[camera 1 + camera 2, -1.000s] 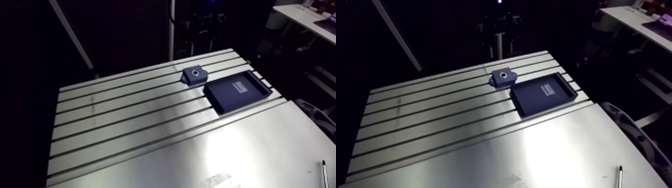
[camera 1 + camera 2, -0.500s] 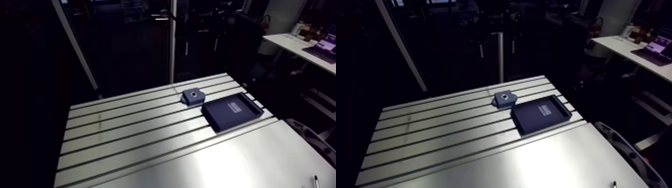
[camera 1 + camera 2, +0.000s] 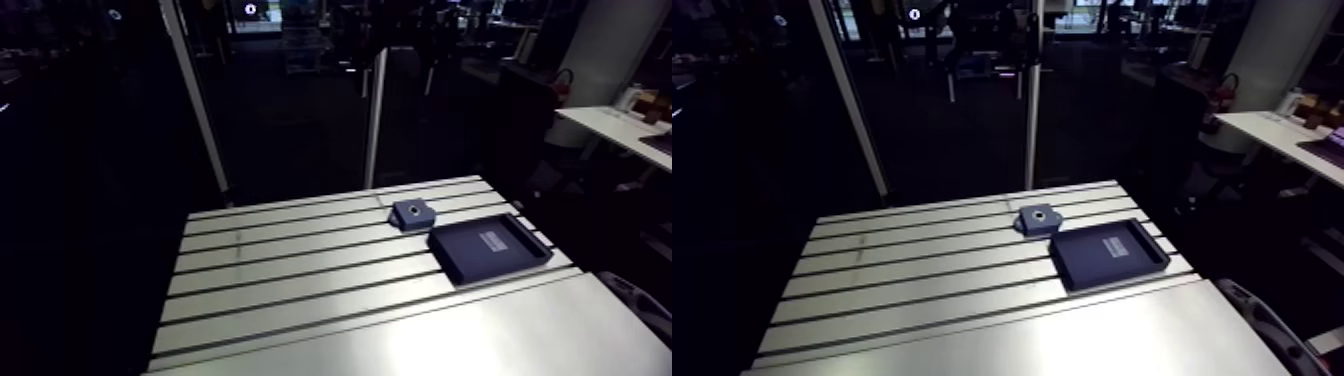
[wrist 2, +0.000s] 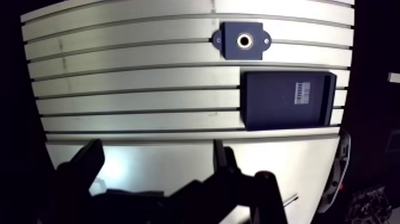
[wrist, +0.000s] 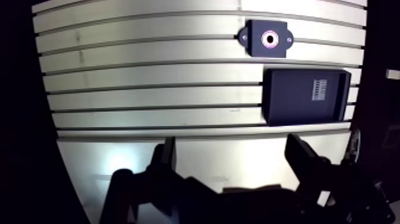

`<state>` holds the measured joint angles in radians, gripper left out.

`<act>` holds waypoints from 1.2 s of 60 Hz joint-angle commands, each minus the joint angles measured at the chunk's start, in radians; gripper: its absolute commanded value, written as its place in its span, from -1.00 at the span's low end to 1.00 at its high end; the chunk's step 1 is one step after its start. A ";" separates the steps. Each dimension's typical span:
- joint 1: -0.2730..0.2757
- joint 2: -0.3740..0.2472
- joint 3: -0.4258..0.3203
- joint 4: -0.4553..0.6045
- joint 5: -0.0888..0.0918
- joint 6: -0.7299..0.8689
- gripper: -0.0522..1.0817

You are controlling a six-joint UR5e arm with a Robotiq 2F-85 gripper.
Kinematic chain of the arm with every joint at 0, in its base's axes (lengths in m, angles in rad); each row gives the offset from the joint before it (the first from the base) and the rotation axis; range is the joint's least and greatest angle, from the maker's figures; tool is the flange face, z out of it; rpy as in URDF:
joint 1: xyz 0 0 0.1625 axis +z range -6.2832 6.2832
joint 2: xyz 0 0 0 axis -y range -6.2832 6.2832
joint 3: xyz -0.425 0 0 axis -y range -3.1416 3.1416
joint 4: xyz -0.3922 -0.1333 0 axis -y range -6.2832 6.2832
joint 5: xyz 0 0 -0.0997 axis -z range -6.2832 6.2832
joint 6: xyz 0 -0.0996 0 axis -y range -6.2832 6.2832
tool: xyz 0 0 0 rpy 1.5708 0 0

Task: Pick up the bearing and press it into the housing until flush.

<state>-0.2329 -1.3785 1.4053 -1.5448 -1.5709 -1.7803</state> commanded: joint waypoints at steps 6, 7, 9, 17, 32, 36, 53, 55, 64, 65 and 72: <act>0.086 -0.031 0.022 -0.018 -0.008 0.073 -0.89; 0.086 -0.038 0.023 -0.019 -0.011 0.074 -0.89; 0.086 -0.043 0.026 -0.020 -0.018 0.071 -0.89; 0.087 -0.068 0.042 -0.024 -0.049 0.062 -0.89; 0.089 -0.083 0.070 -0.022 -0.040 0.060 -0.89; 0.089 -0.084 0.075 -0.022 -0.037 0.061 -0.89; 0.092 -0.095 0.076 -0.022 -0.035 0.066 -0.89; 0.092 -0.095 0.074 -0.022 -0.034 0.066 -0.89; 0.092 -0.093 0.077 -0.022 -0.034 0.068 -0.89; 0.092 -0.093 0.077 -0.022 -0.034 0.068 -0.89; 0.092 -0.090 0.077 -0.022 -0.036 0.069 -0.89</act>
<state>-0.1416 -1.4711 1.4822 -1.5669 -1.6055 -1.7130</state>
